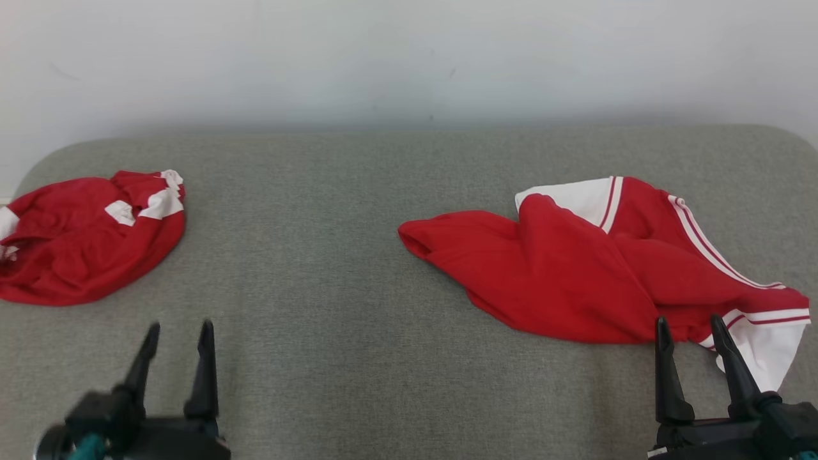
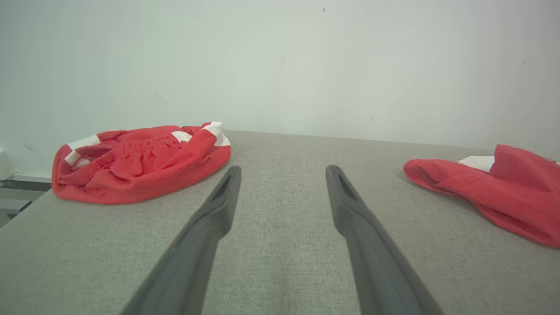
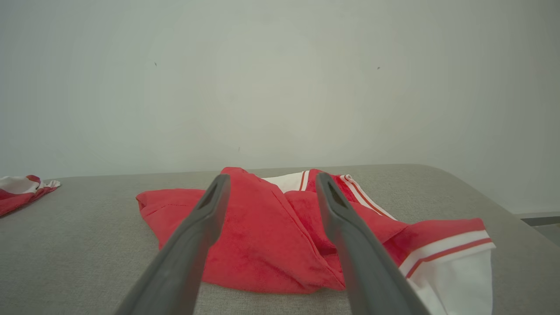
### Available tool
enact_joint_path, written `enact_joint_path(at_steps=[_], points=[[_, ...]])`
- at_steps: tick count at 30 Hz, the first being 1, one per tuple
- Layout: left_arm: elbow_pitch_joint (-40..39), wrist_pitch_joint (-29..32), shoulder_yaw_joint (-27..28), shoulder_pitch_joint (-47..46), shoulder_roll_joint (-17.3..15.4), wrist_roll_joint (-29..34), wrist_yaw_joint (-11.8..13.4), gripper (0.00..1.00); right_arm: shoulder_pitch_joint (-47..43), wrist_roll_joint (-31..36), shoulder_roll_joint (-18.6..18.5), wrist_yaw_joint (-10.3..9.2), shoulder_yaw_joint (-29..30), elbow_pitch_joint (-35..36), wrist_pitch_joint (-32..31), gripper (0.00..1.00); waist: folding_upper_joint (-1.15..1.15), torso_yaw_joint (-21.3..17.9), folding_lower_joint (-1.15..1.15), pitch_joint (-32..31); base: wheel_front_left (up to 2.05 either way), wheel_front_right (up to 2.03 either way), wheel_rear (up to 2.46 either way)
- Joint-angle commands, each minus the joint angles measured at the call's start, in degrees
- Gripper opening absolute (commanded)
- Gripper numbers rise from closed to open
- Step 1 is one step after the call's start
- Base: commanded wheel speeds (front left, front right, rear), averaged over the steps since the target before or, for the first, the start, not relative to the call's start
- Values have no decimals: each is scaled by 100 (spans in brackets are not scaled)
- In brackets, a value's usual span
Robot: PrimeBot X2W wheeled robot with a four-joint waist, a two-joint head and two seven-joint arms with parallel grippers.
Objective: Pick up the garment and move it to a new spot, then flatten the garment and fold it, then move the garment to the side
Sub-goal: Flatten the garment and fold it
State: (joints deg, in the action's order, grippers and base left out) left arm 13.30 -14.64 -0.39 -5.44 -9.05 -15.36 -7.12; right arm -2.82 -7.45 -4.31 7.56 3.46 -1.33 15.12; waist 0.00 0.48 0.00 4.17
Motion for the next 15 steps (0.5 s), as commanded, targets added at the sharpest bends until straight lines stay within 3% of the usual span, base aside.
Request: enact_joint_path(at_steps=[1,7,15], points=[[-23,36,-34,-263,-100,-25,-22,100,79,19,31,-14,-12,-14,4,100,0,-164,0,170,0,0,0],[1,301,-323,-1253,-430,-92,-29,100,300,31,101,-14,-70,-68,4,100,0,-593,0,551,0,0,0],[327,682,-1126,-2557,-763,-366,-30,100,510,-14,144,-14,-67,-189,4,100,0,-1253,0,1047,0,0,0]])
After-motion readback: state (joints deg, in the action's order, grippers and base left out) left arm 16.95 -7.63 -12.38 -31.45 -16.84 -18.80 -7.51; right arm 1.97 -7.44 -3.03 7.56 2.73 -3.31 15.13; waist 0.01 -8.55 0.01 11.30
